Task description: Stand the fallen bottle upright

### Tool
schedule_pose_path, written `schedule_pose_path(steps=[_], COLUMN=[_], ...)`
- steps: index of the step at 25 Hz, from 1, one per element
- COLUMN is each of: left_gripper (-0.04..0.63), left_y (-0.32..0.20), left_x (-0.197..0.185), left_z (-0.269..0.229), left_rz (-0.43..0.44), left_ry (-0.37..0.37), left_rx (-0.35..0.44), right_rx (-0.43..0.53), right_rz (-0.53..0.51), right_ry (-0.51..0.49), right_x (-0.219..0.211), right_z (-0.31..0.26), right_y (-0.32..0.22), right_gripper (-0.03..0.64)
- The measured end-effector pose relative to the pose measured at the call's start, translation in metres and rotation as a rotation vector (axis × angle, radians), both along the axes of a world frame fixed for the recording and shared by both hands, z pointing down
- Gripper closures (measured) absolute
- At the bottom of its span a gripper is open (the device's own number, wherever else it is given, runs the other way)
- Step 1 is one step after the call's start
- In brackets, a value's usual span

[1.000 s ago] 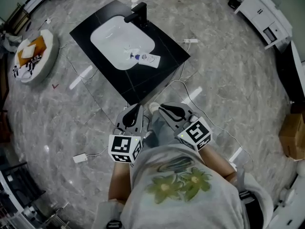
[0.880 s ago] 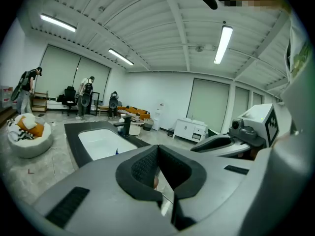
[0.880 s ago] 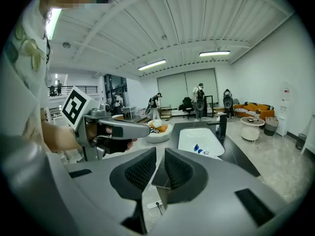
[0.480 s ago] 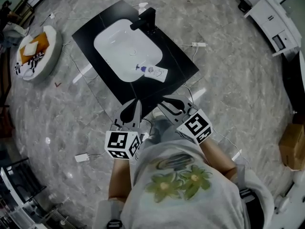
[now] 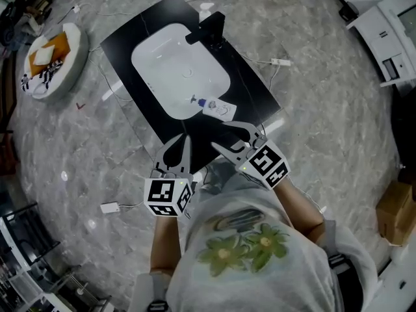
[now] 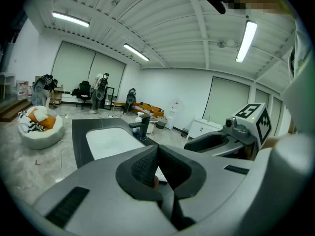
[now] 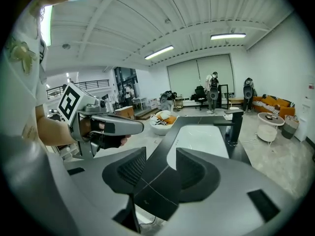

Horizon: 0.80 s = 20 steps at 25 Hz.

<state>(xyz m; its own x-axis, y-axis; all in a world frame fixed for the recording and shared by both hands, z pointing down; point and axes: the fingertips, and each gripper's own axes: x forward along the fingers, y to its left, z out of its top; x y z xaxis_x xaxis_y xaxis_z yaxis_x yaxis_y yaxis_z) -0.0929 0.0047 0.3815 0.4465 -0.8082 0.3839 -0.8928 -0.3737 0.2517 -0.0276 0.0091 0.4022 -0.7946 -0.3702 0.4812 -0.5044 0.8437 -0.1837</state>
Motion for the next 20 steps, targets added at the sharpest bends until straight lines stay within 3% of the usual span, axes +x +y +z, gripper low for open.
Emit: schedule_pose_path(steps=[5,20], left_gripper=[0.578,0.578], left_y=[-0.02,-0.064], left_x=[-0.007,-0.021], left_z=[0.013,0.054], left_rz=[-0.045,-0.132], left_ry=[-0.013,-0.046], left_rx=[-0.023,-0.048], right_rx=[-0.014,-0.036], right_rz=[-0.02,-0.113], right_ry=[-0.002,0.091], right_x=[-0.006,-0.034], right_z=[0.01,0.062], right_y=[-0.034,-0.103], right_gripper=[0.396,0.373])
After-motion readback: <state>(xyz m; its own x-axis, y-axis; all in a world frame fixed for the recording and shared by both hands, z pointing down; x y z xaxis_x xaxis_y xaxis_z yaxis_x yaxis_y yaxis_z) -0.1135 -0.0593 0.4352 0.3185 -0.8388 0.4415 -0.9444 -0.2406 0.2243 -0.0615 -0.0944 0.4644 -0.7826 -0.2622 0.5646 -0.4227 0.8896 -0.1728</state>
